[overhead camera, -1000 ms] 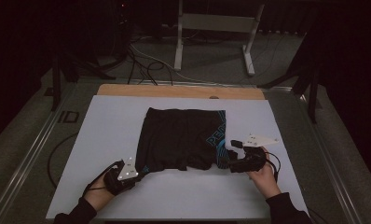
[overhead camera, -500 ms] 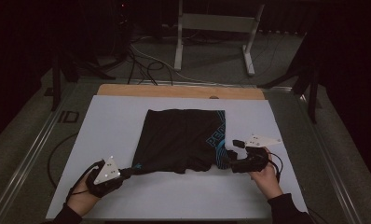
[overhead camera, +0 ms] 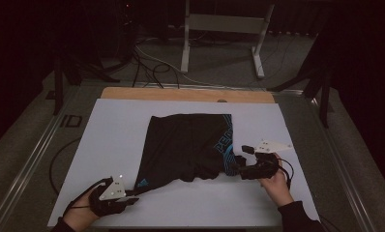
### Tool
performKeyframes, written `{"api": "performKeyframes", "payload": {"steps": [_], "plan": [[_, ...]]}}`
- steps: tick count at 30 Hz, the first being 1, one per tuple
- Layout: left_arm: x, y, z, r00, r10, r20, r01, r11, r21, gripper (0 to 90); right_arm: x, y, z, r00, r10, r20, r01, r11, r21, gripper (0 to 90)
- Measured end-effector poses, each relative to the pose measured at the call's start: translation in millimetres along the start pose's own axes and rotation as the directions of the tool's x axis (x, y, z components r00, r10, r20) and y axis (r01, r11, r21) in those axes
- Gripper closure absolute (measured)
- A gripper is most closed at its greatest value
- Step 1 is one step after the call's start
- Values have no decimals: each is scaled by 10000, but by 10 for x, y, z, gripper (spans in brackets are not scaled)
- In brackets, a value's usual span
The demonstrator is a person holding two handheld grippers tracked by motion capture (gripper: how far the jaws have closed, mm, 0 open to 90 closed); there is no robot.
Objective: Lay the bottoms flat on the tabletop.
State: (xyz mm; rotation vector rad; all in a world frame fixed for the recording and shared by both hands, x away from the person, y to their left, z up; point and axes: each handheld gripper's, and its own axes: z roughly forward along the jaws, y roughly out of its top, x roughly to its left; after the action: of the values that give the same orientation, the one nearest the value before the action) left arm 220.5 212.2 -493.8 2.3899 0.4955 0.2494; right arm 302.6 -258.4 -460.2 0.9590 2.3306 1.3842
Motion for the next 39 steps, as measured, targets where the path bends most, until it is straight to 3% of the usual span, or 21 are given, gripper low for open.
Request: {"api": "performKeyframes", "payload": {"steps": [6,7,9,13,17,18,19,21,22,26,27,30,32,34,39], "plan": [[-56,123,39,9998,-205,48,207,9988,-449,491,7,4,4,10000,-26,42,26,10000,41,136],[-84,193,59,9997,-218,-103,211,9979,-607,476,8,3,4,10000,-13,14,13,10000,8,136],[-98,271,81,9987,-519,6,518,9948,-882,451,6,1,6,10000,5,-13,-5,10000,9,136],[-140,443,178,9993,-378,-18,374,9939,-1037,460,8,2,3,10000,-3,3,3,10000,-1,136],[-222,630,355,9989,46,477,18,9911,-1329,502,6,-4,12,10000,24,-65,-25,10000,-22,136],[-222,630,355,9989,46,477,18,9911,-1329,501,6,-6,12,10000,55,-76,-55,10000,11,136],[-246,727,464,9989,297,362,-242,9896,-1419,502,6,-8,13,10000,33,-67,-32,10000,38,136],[-246,727,464,9989,297,362,-242,9896,-1419,516,6,-10,15,10000,26,-64,-25,10000,46,137],[-258,857,645,9985,346,434,-280,9891,-1442,523,7,-12,16,9999,47,-94,-46,10000,16,137],[-274,955,820,9971,653,381,-603,9911,-1189,555,5,-17,12,10000,37,-92,-37,10000,6,136],[-271,982,872,9970,754,190,-730,9917,-1062,556,1,-24,14,10000,15,-90,-15,10000,-2,137],[-228,1059,1040,9967,707,-406,-739,9939,-817,562,-3,-30,14,9999,43,-98,-43,10000,41,137],[-210,1070,1067,9965,704,-460,-738,9944,-757,569,-9,-32,14,9999,31,-95,-31,10000,28,137],[-155,1120,1167,9939,785,-775,-819,9958,-416,595,-10,-34,16,10000,27,-67,-26,10000,38,137],[-107,1162,1256,9939,701,-855,-722,9971,-218,662,-12,-36,21,10000,24,-77,-23,10000,31,138]]}}
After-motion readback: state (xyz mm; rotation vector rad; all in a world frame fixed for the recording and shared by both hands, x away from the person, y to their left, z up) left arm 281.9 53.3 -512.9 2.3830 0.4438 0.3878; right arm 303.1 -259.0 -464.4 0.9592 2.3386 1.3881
